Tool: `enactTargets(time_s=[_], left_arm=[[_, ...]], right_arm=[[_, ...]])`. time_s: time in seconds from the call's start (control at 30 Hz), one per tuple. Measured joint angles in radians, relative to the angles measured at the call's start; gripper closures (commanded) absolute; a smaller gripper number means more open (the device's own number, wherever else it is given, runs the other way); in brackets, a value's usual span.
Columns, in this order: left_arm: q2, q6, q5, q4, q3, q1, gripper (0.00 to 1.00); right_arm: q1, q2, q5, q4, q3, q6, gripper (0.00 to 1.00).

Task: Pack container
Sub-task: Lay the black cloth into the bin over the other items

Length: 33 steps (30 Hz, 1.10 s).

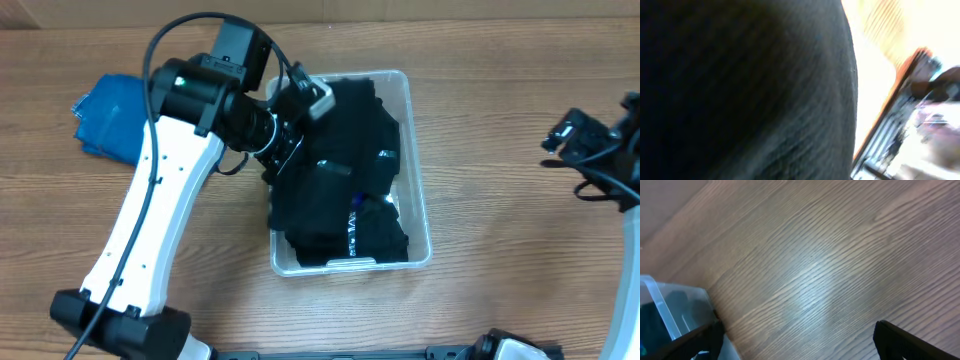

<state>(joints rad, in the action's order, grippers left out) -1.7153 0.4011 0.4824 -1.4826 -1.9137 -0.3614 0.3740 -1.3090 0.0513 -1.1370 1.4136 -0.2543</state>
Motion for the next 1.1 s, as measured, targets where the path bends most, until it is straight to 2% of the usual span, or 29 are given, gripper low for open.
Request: enactTargets(time_s=[0.1, 0.23, 0.5, 0.63, 0.73, 0.77, 0.8, 0.9, 1.0, 1.1], left_arm=[[-0.038, 0.193, -0.103, -0.019, -0.005, -0.066, 0.96], [-0.083, 0.285, -0.194, -0.006, -0.006, -0.149, 0.96], [-0.237, 0.336, -0.299, -0.049, -0.011, -0.278, 0.96], [-0.257, 0.336, -0.313, -0.108, -0.010, -0.337, 0.96], [-0.257, 0.342, -0.315, -0.074, 0.029, -0.353, 0.96], [-0.257, 0.346, -0.316, -0.047, 0.068, -0.352, 0.54], [-0.259, 0.350, -0.319, -0.030, 0.089, -0.352, 0.00], [-0.259, 0.352, -0.387, 0.084, 0.145, -0.352, 0.00], [-0.259, 0.229, -0.547, 0.181, 0.142, -0.351, 0.00], [-0.259, 0.085, -0.706, 0.190, 0.080, -0.345, 0.00]], right_arm=[[0.018, 0.000, 0.029, 0.000, 0.000, -0.004, 0.00], [0.018, 0.000, 0.046, 0.000, 0.000, -0.004, 0.00], [0.018, 0.000, 0.049, 0.000, 0.000, -0.004, 0.00], [0.018, 0.000, 0.048, 0.000, 0.000, -0.003, 0.00], [0.018, 0.000, 0.046, 0.000, 0.000, -0.003, 0.00], [0.018, 0.000, 0.046, 0.000, 0.000, -0.003, 0.00], [0.018, 0.000, 0.046, 0.000, 0.000, -0.003, 0.00], [0.018, 0.000, 0.046, -0.001, 0.000, -0.003, 0.00], [0.018, 0.000, 0.046, 0.000, 0.000, -0.003, 0.00], [0.018, 0.000, 0.046, 0.000, 0.000, -0.004, 0.00]])
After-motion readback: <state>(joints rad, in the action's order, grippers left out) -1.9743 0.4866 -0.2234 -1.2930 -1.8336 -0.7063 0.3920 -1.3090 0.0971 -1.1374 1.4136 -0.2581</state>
